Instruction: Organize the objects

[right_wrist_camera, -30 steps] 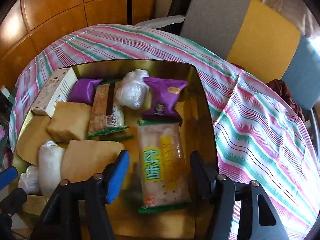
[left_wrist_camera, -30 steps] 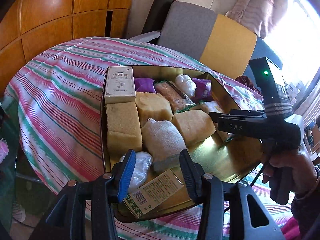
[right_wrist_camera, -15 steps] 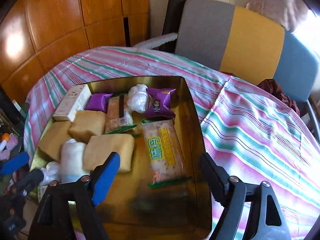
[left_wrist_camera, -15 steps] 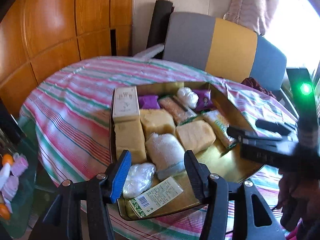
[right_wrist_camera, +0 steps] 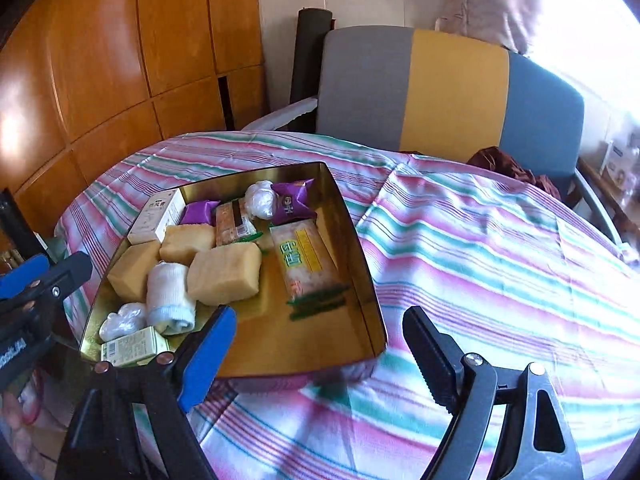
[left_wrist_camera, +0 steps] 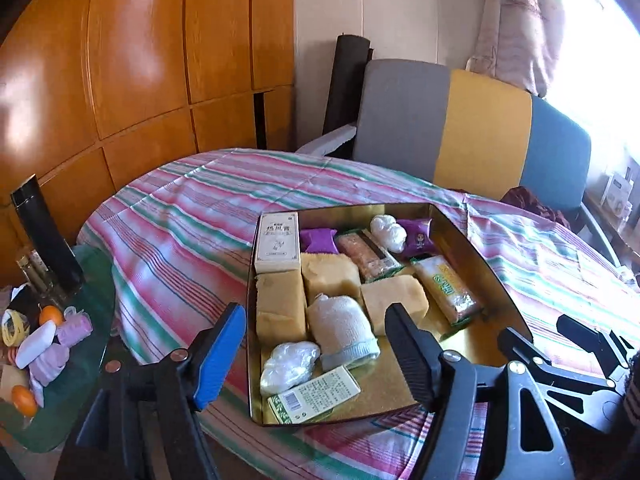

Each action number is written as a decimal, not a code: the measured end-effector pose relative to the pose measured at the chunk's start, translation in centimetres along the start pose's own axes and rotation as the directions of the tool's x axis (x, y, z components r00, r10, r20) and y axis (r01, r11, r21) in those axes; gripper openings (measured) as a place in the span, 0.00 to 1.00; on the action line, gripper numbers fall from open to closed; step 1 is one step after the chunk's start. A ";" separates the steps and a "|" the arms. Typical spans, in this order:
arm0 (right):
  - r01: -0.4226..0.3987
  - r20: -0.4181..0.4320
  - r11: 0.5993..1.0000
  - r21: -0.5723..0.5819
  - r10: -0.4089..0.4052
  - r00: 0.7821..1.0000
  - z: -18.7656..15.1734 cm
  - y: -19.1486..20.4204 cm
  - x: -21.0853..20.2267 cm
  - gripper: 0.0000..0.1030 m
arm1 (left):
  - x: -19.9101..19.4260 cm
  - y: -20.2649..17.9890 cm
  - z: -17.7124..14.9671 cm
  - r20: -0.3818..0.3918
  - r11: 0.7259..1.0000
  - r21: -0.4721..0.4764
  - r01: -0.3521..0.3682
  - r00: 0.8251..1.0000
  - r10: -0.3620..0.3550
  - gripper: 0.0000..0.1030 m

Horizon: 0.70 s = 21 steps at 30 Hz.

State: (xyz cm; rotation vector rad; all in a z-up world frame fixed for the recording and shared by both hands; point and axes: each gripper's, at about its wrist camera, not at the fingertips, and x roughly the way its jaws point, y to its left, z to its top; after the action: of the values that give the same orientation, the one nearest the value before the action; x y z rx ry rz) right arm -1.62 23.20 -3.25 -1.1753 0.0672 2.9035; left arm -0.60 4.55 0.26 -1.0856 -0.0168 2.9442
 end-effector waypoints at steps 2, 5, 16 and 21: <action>-0.004 0.000 1.000 0.003 0.004 1.000 -0.3 0.1 -0.2 0.83 | 0.2 0.1 -0.2 -0.022 1.000 -0.007 0.007 1.000 -0.007 0.71; -0.009 0.003 1.000 -0.001 0.009 1.000 -0.4 0.3 -0.4 0.83 | 0.1 0.1 -0.4 -0.030 1.000 -0.009 0.016 0.999 -0.016 0.71; -0.009 0.007 1.000 -0.019 0.009 1.000 -0.5 0.9 -0.5 0.84 | -0.2 0.0 -0.5 -0.002 1.000 0.000 0.024 1.000 -0.024 0.70; -0.007 -0.003 1.000 -0.027 0.007 1.000 -0.6 1.3 -0.2 0.84 | -0.2 0.2 -0.5 0.012 1.000 -0.001 0.018 1.000 -0.018 0.70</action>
State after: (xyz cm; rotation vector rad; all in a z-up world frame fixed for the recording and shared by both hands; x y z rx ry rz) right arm -1.15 21.93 -3.51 -1.1856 0.0330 2.9182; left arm -0.09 4.40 0.01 -1.0628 -0.0278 2.9348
